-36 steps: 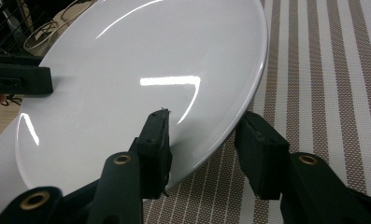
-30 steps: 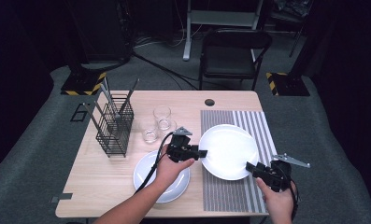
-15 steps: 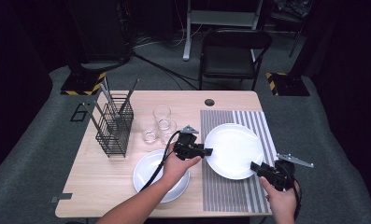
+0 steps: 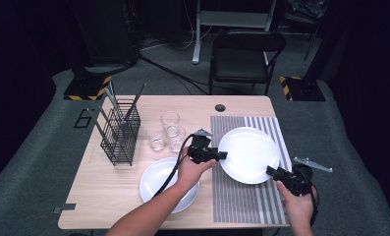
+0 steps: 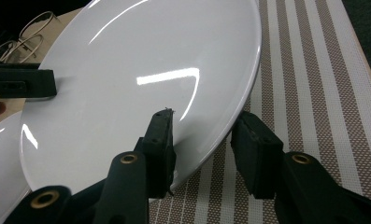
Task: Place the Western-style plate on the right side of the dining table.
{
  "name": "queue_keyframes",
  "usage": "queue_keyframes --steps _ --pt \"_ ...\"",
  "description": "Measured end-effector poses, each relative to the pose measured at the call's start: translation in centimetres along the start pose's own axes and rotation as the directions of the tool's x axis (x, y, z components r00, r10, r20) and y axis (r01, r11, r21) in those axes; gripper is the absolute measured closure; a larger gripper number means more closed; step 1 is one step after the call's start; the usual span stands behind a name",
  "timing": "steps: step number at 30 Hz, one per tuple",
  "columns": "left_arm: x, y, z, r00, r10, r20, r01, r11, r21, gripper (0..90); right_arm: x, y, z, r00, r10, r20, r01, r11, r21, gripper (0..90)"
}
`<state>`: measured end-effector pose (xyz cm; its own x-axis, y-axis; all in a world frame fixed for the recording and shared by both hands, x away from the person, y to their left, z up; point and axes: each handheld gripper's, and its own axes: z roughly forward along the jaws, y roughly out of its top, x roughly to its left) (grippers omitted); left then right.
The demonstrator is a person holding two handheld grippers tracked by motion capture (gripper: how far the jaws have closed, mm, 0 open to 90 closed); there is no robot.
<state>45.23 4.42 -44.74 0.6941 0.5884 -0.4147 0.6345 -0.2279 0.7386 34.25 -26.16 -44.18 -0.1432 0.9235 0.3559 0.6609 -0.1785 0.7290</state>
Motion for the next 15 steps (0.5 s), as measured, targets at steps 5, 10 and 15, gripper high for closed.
queue_keyframes --steps 5,10,15 --pt "0.2 0.2 0.7 0.9999 -0.014 -0.001 0.014 0.9999 -0.004 60.9 -0.3 0.5 0.3 0.9999 0.001 0.013 -0.001 1.000 -0.012 59.6" --pt "0.4 0.3 1.4 0.9998 -0.022 -0.001 0.022 0.9997 -0.009 60.9 -0.7 0.7 0.5 0.9997 0.013 0.021 -0.013 1.000 -0.011 59.8" --pt "0.6 0.2 2.0 0.9993 -0.036 -0.005 0.036 0.9993 -0.011 61.4 -1.1 0.7 1.1 0.9992 0.022 0.033 -0.022 1.000 -0.015 60.0"
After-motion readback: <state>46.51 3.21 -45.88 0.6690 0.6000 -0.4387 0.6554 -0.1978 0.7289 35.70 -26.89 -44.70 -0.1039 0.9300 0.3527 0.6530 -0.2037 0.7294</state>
